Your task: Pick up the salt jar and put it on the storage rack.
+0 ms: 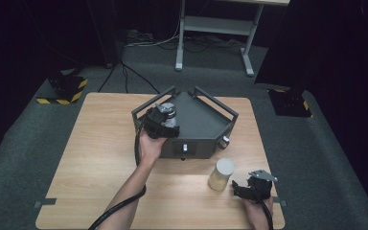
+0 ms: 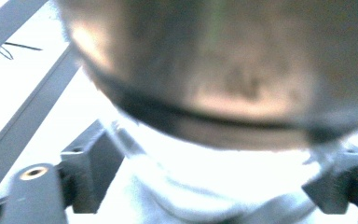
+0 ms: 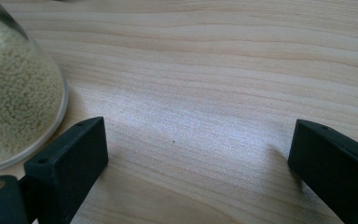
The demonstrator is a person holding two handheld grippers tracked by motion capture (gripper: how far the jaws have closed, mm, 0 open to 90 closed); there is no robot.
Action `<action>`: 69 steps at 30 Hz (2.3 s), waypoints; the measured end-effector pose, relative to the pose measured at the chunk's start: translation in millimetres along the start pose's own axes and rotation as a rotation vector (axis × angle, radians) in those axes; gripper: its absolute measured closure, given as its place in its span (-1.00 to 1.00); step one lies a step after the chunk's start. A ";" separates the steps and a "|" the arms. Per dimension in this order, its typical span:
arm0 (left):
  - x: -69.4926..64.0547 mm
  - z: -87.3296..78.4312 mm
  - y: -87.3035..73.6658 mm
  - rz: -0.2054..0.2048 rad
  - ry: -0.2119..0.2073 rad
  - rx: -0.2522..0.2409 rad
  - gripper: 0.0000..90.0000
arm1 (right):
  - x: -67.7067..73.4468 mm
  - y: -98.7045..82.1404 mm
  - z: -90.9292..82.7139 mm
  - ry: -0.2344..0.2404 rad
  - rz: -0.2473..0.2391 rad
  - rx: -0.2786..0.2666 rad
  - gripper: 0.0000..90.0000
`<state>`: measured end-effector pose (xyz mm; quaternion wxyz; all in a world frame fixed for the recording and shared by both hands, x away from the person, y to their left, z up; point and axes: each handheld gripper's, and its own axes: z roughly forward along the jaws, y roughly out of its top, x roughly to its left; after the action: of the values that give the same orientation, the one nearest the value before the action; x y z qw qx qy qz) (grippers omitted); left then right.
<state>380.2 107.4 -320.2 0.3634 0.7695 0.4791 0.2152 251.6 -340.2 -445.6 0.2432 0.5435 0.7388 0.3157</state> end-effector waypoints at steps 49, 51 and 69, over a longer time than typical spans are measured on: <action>13.6 -62.3 -115.2 0.048 -0.068 0.007 -0.96 | 6.0 3.4 4.0 0.010 -0.012 -0.003 -0.88; 14.2 -58.8 -123.4 0.034 -0.070 0.016 -0.96 | 6.0 3.3 4.0 0.010 -0.012 -0.003 -0.88; -2.3 -19.3 -160.7 0.041 -0.041 0.105 -0.96 | 6.0 3.3 4.1 0.010 -0.013 -0.004 -0.88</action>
<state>272.7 156.6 -430.7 0.3279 0.8015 0.4661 0.1812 254.8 -333.0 -446.0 0.2424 0.5367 0.7429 0.3183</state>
